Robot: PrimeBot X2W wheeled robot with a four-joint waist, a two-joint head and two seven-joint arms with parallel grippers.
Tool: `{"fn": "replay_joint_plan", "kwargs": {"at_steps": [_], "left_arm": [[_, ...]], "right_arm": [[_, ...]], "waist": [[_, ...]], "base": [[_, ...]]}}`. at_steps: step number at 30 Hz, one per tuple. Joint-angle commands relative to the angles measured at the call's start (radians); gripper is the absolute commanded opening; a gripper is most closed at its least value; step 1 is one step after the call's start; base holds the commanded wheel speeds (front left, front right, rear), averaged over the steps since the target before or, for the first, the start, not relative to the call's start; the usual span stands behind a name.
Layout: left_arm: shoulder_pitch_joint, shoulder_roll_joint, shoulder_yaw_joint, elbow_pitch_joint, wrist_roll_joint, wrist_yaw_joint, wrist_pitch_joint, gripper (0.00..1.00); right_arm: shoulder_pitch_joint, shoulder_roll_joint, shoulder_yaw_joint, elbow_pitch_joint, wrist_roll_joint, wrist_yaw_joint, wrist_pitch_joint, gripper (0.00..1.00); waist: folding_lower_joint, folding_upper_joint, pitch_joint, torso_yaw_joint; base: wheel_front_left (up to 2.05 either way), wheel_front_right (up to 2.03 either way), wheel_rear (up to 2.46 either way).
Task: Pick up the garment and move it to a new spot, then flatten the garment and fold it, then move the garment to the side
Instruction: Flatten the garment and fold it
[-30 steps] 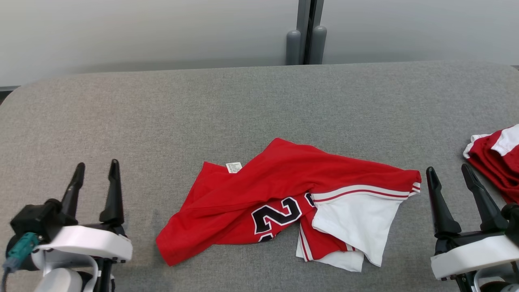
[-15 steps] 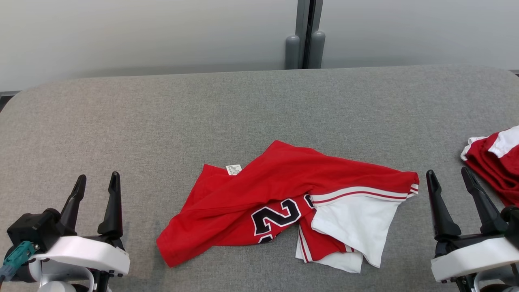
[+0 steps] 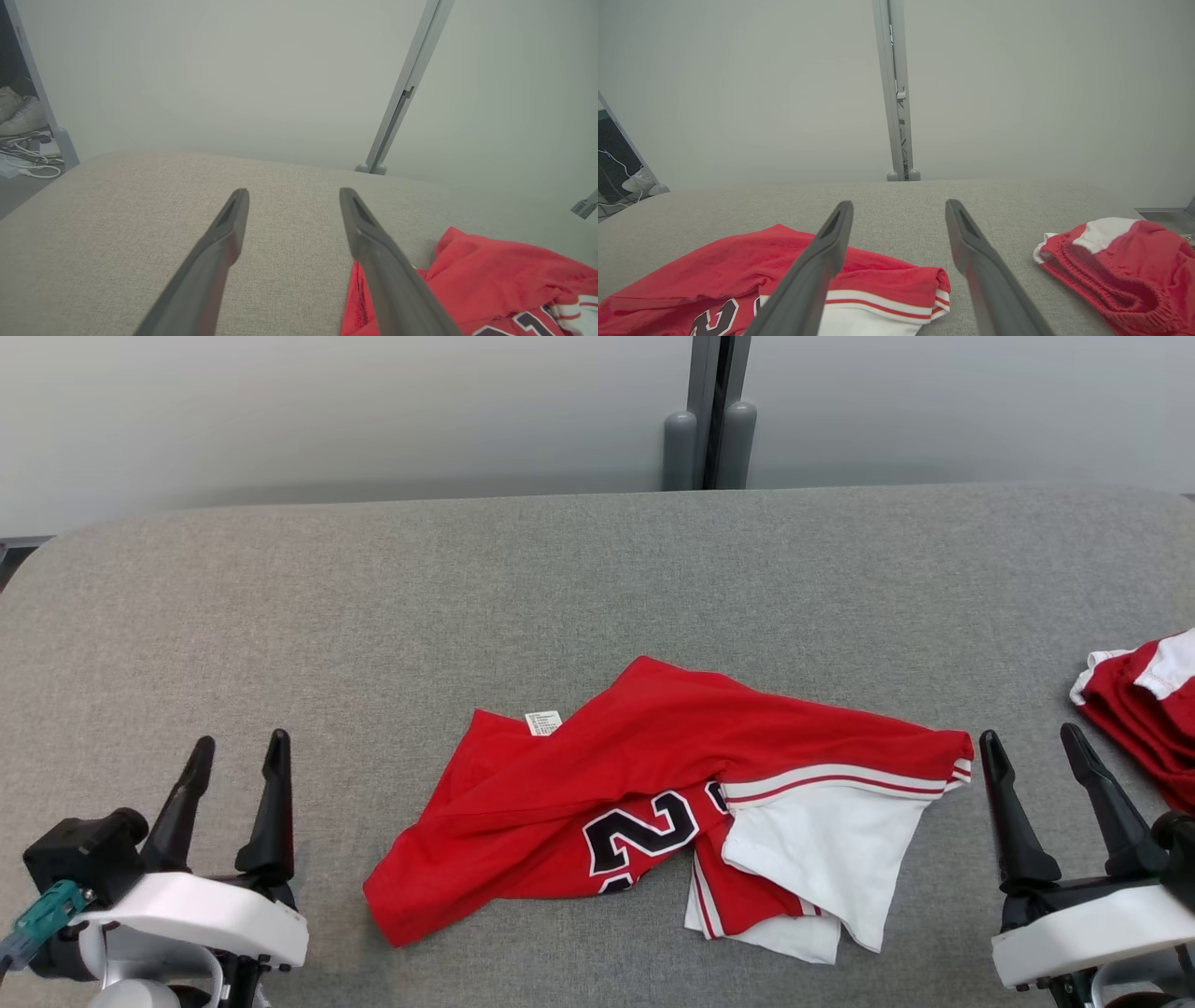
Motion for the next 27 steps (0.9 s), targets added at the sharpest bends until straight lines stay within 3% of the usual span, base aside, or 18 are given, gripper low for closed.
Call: {"fn": "replay_joint_plan", "kwargs": {"at_steps": [1, 10, 16, 25, 26, 27], "left_arm": [[-0.016, -0.004, -0.003, 0.000, -0.029, -0.015, 0.022, 1.00], [-0.155, 0.014, -0.115, 0.060, -0.114, -0.149, 0.250, 1.00], [-0.238, 0.000, -0.209, 0.194, -0.158, -0.246, 0.395, 1.00], [-0.303, 0.002, -0.281, 0.344, -0.203, -0.304, 0.514, 1.00], [-0.302, 0.001, -0.289, 0.350, -0.216, -0.309, 0.529, 0.82], [-0.302, 0.001, -0.289, 0.350, -0.216, -0.309, 0.529, 0.82]], "right_arm": [[-0.003, -0.005, -0.002, -0.005, -0.004, 0.000, 0.003, 1.00], [-0.028, -0.005, 0.010, -0.010, -0.008, 0.000, 0.002, 1.00], [-0.043, -0.005, 0.022, 0.001, -0.003, 0.000, -0.004, 1.00], [-0.054, -0.005, 0.019, 0.015, 0.003, 0.000, -0.014, 1.00], [-0.053, -0.005, 0.018, 0.016, 0.004, 0.000, -0.015, 1.00], [-0.053, -0.005, 0.018, 0.016, 0.004, 0.000, -0.015, 1.00]], "waist": [[0.0000, 0.0000, 0.004, 0.002], [0.0000, 0.0000, 0.041, -0.007], [0.0000, 0.0000, 0.069, -0.030], [0.0000, 0.0000, 0.083, -0.055], [0.0000, 0.0000, 0.083, -0.056], [0.0000, 0.0000, 0.083, -0.056]], "base": [[0.00, 0.00, 0.00], [0.00, 0.00, 0.00], [0.00, 0.00, 0.00], [0.00, 0.00, 0.00], [0.00, 0.00, 0.00], [0.00, 0.00, 0.00]]}}
